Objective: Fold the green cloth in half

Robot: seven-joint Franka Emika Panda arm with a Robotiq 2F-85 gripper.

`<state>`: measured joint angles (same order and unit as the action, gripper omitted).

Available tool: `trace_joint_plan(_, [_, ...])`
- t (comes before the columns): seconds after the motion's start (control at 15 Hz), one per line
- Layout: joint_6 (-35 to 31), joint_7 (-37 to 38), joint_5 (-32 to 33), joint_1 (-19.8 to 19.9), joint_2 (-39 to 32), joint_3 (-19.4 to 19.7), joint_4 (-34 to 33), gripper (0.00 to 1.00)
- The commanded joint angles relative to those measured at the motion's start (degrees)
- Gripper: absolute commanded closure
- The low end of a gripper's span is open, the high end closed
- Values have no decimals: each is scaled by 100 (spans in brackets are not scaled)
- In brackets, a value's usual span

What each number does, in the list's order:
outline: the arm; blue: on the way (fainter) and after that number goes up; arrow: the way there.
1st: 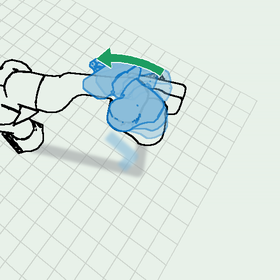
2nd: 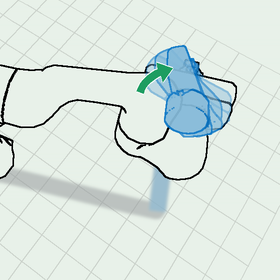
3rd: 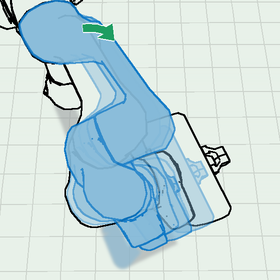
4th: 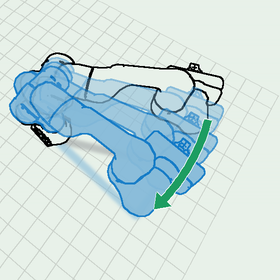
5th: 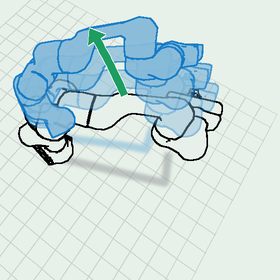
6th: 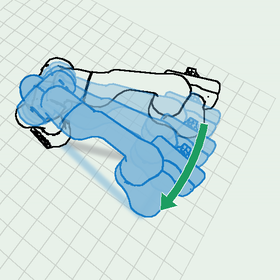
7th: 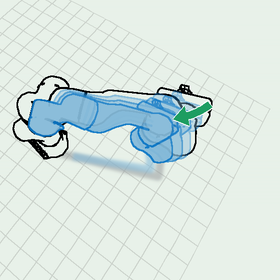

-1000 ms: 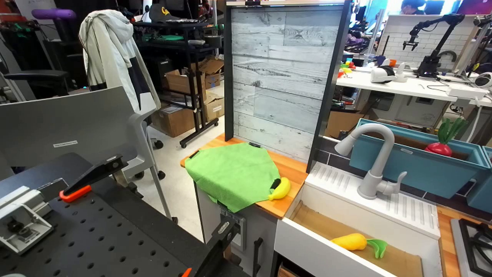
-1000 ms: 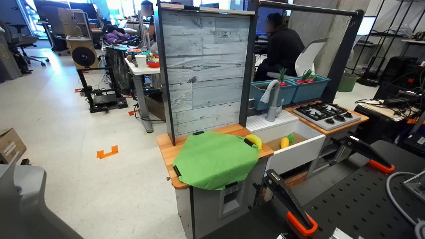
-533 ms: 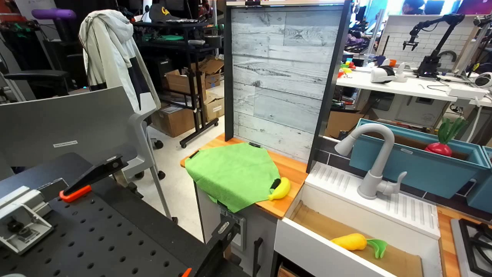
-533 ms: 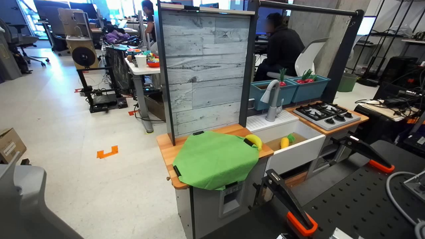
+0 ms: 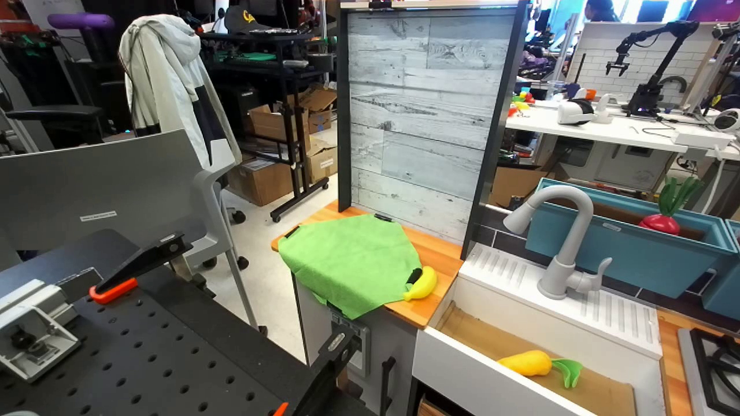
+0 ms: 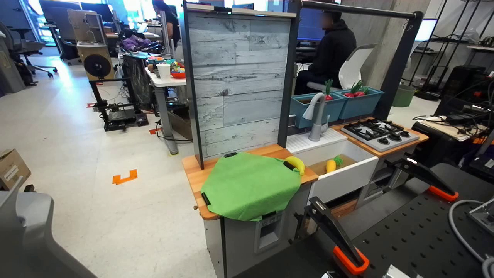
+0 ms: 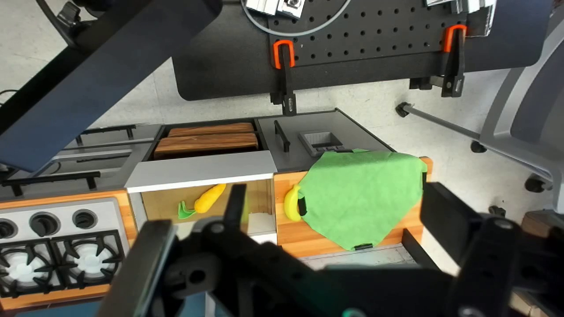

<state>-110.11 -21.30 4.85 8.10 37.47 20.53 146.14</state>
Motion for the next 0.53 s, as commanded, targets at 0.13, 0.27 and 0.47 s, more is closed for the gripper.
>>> trace_joint_plan(0.13, [6, -47, -53, 86, -22, -73, -9, 0])
trace_joint_plan(0.27, [-8, 29, -70, 67, -95, -114, -34, 0])
trace_joint_plan(0.47, [-33, 139, -143, 10, -223, -211, -73, 0])
